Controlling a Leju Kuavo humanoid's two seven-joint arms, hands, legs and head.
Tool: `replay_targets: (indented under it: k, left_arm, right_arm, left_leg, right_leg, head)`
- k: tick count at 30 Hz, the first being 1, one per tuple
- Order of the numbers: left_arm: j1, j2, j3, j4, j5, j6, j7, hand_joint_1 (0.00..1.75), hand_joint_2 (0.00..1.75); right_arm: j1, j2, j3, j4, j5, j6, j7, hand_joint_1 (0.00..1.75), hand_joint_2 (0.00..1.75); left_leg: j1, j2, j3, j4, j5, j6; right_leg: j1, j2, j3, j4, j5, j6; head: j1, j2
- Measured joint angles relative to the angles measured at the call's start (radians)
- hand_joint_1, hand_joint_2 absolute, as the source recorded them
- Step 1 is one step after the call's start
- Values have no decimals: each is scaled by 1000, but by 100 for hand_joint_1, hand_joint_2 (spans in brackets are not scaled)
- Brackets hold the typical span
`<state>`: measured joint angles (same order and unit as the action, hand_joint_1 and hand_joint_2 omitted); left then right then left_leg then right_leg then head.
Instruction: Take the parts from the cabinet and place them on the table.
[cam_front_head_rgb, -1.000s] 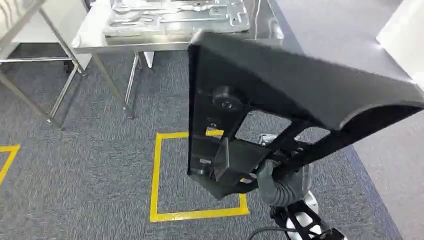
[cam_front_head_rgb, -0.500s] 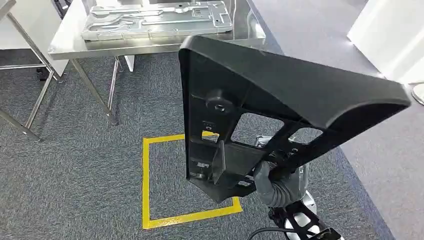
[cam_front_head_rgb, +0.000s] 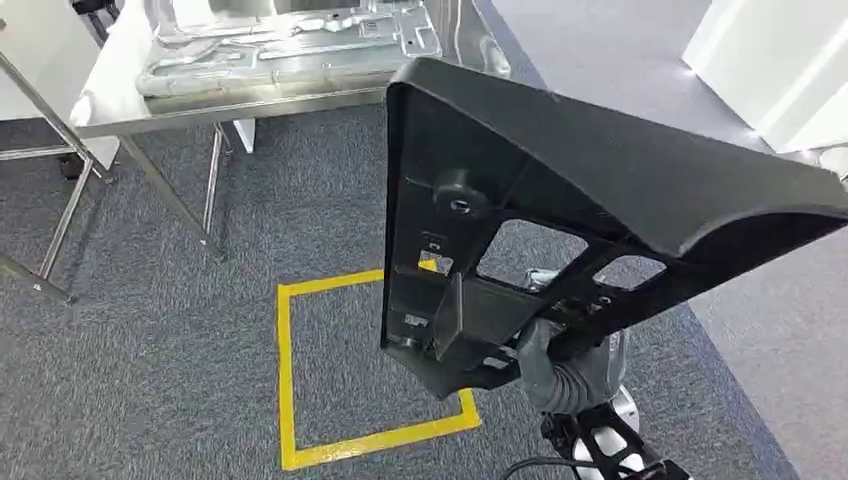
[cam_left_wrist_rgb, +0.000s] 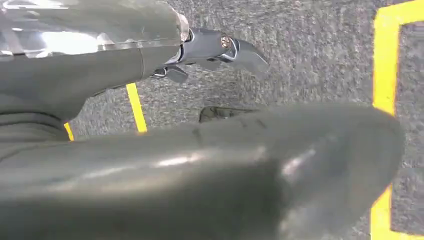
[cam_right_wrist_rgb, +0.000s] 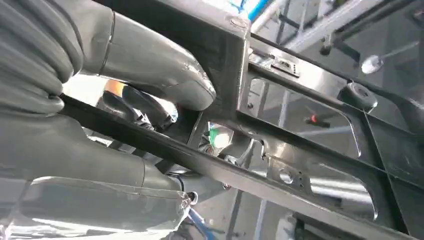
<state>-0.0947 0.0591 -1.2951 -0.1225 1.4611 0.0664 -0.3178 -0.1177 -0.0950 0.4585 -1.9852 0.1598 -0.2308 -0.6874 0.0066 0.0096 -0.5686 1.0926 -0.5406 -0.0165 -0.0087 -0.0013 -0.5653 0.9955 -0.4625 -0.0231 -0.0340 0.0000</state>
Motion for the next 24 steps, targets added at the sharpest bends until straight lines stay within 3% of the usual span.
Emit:
replay_targets:
  k: [2, 3, 4, 5, 7, 8, 9, 11, 13, 15, 17, 18, 19, 20, 21, 22, 23, 24]
  left_arm:
    - [3, 0, 0, 0, 0, 0, 0, 0, 0]
    - [5, 0, 0, 0, 0, 0, 0, 0, 0]
    - [6, 0, 0, 0, 0, 0, 0, 0, 0]
    - [7, 1, 0, 0, 0, 0, 0, 0, 0]
    - [7, 4, 0, 0, 0, 2, 0, 0, 0]
    - [9, 6, 0, 0, 0, 2, 0, 0, 0]
    - [8, 7, 0, 0, 0, 3, 0, 0, 0]
    - [6, 8, 0, 0, 0, 3, 0, 0, 0]
    - [5, 7, 0, 0, 0, 3, -2, 0, 0]
    - [5, 8, 0, 0, 0, 3, -7, 0, 0]
    - [5, 8, 0, 0, 0, 3, -9, 0, 0]
    - [6, 8, 0, 0, 0, 3, -9, 0, 0]
    - [8, 8, 0, 0, 0, 3, -10, 0, 0]
    - [10, 8, 0, 0, 0, 3, -10, 0, 0]
    - [11, 8, 0, 0, 0, 3, -10, 0, 0]
    - [10, 7, 0, 0, 0, 3, -11, 0, 0]
    - [10, 7, 0, 0, 0, 2, -14, 0, 0]
    - [7, 7, 0, 0, 0, 2, -16, 0, 0]
  right_arm:
    - [5, 0, 0, 0, 1, 0, 0, 175, 175]
    - [7, 0, 0, 0, 1, 0, 0, 175, 175]
    - [9, 0, 0, 0, 1, 0, 0, 175, 175]
    - [10, 0, 0, 0, 1, 0, 0, 175, 175]
    - [9, 0, 1, 0, 1, 0, 0, 175, 175]
    - [10, 0, 1, 1, 1, 0, 0, 175, 175]
    - [8, 0, 1, 0, 1, 0, 0, 175, 175]
    - [10, 0, 1, 0, 1, 0, 0, 175, 175]
    - [9, 0, 1, 0, 5, 0, 0, 175, 175]
    - [8, 0, 1, 2, 27, -3, 0, 175, 175]
    - [10, 0, 1, 7, 46, -8, 0, 175, 175]
    - [11, -1, 1, 10, 51, -9, 0, 175, 175]
    - [12, -1, 1, 14, 56, -11, 0, 175, 175]
    - [12, -1, 1, 16, 58, -11, 0, 175, 175]
    - [12, -1, 1, 17, 60, -11, 0, 175, 175]
    - [12, -1, 1, 18, 62, -12, 0, 175, 175]
    - [12, 0, 1, 19, 70, -14, 0, 175, 175]
    - [14, 0, 2, 21, 79, -16, 0, 175, 175]
  left_leg:
    - [3, 0, -106, 181, -66, -9]
    - [4, 0, -145, 235, -70, -11]
    - [4, 0, -162, 238, -43, -12]
    - [4, 0, -153, 198, -2, -11]
    - [4, -1, -84, 9, 124, -2]
    - [2, -4, -58, -40, 132, 9]
    - [-4, -4, -42, -62, 116, 13]
    - [-8, -4, -40, -70, 100, 28]
    - [-1, -7, -17, -85, 94, 40]
    - [2, -12, 10, -96, 81, 52]
    - [2, -19, 26, -97, 63, 53]
    - [2, -25, 37, -97, 53, 53]
    - [3, -33, 50, -97, 43, 51]
    - [4, -42, 68, -97, 31, 48]
    - [6, -52, 86, -97, 19, 45]
    - [8, -62, 106, -97, 5, 42]
    - [9, -70, 115, -98, -9, 37]
    - [8, -76, 131, -91, -22, 31]
  right_leg:
    - [3, 2, 12, 0, -13, -4]
    - [4, 6, 19, 1, -19, -4]
    - [4, 9, 29, 1, -27, -3]
    - [4, 13, 41, 1, -36, -2]
    - [4, 17, 76, 0, -59, 4]
    - [2, 17, 86, -2, -69, 8]
    - [9, 21, 87, 2, -77, 18]
    - [5, 20, 100, -5, -77, 29]
    - [6, 19, 88, 32, -64, 42]
    - [3, 12, 18, 149, -60, 48]
    - [-2, 11, -86, 280, -124, 54]
    - [-5, 10, -129, 320, -159, 59]
    - [-7, 8, -153, 326, -170, 61]
    - [-9, 7, -157, 292, -157, 66]
    - [-12, 8, -145, 232, -123, 68]
    - [-14, 12, -126, 150, -61, 70]
    - [-17, 27, -110, 71, 21, 71]
    - [-13, 45, -113, 37, 88, 63]
  head:
    - [0, 0]
    - [0, 0]
    - [0, 0]
    - [0, 0]
    - [0, 0]
    - [0, 0]
    - [0, 0]
    - [0, 0]
    - [-1, 0]
    - [0, 0]
    - [0, 0]
    - [0, 0]
    - [0, 0]
    - [0, 0]
    - [0, 0]
    - [0, 0]
    - [0, 0]
    - [0, 0]
